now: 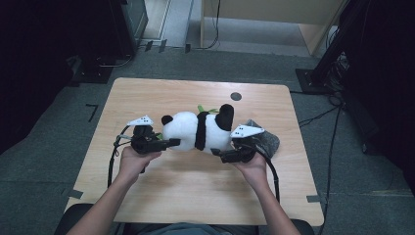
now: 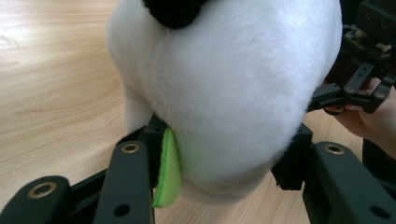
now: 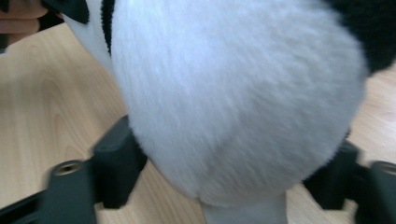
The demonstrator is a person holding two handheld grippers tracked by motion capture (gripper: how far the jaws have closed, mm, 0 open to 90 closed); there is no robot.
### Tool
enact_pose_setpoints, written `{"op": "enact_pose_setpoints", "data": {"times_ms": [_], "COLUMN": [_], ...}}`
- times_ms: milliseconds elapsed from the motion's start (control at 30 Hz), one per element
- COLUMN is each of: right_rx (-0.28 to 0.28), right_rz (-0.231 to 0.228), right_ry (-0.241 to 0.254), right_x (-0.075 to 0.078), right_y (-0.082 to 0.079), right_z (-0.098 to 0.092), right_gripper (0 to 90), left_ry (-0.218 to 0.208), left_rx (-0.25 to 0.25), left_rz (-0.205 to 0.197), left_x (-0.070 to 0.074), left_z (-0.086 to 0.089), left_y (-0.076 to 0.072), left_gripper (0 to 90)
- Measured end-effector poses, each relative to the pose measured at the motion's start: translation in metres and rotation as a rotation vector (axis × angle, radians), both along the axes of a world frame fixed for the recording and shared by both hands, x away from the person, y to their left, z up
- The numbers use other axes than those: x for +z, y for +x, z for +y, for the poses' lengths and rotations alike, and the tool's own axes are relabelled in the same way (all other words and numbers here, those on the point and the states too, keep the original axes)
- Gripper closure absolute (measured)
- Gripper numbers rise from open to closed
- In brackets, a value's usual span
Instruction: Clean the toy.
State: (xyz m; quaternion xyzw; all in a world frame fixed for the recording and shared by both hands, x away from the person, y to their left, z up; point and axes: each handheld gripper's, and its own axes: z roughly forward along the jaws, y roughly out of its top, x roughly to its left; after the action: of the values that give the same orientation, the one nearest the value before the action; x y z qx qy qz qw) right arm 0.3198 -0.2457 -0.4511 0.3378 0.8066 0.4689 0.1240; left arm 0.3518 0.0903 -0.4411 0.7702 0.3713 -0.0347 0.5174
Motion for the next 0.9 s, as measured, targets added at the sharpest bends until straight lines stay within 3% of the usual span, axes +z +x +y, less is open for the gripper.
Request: {"op": "enact_pose_setpoints", "data": {"times_ms": [100,167,200,267,300,367,500,600,700,800,900], "right_rx": [-0.028,-0.044,-0.05,-0.061,-0.071,-0.085,-0.114,-0.094,-0.092,-0.057,-0.058], "right_rz": [0.008,0.016,0.02,0.062,0.098,0.128,0.172,0.237,0.238,0.256,0.255], "right_ry": [0.031,0.026,0.029,0.043,0.064,0.081,0.099,0.142,0.143,0.151,0.138], "right_x": [0.007,0.011,0.012,0.015,0.017,0.019,0.025,0.029,0.031,0.031,0.031], "right_y": [-0.002,-0.002,-0.002,0.0,0.002,0.004,0.005,0.006,0.004,0.004,0.003], "right_z": [-0.004,-0.006,-0.007,-0.011,-0.014,-0.018,-0.028,-0.034,-0.031,-0.023,-0.017], "right_gripper": [45.3,48.7,49.7,51.3,51.9,52.2,52.1,51.5,51.1,50.6,50.0], "left_ry": [0.015,0.034,0.049,0.082,0.095,0.107,0.133,0.107,0.083,0.115,0.119], "left_rx": [0.003,-0.006,-0.015,-0.021,-0.02,-0.009,-0.015,-0.04,-0.06,-0.032,-0.029], "left_rz": [-0.052,-0.087,-0.126,-0.177,-0.189,-0.208,-0.226,-0.227,-0.222,-0.231,-0.187], "left_x": [-0.001,-0.002,-0.004,-0.006,-0.007,-0.008,-0.01,-0.013,-0.013,-0.015,-0.019], "left_z": [-0.003,-0.005,-0.006,-0.007,-0.006,-0.005,-0.001,-0.002,-0.008,-0.014,-0.014], "left_y": [-0.002,-0.003,-0.003,-0.004,-0.004,-0.005,-0.007,-0.008,-0.01,-0.012,-0.01], "left_gripper": [41.9,34.2,31.7,27.3,25.6,25.2,26.5,26.3,26.4,23.9,26.8]}}
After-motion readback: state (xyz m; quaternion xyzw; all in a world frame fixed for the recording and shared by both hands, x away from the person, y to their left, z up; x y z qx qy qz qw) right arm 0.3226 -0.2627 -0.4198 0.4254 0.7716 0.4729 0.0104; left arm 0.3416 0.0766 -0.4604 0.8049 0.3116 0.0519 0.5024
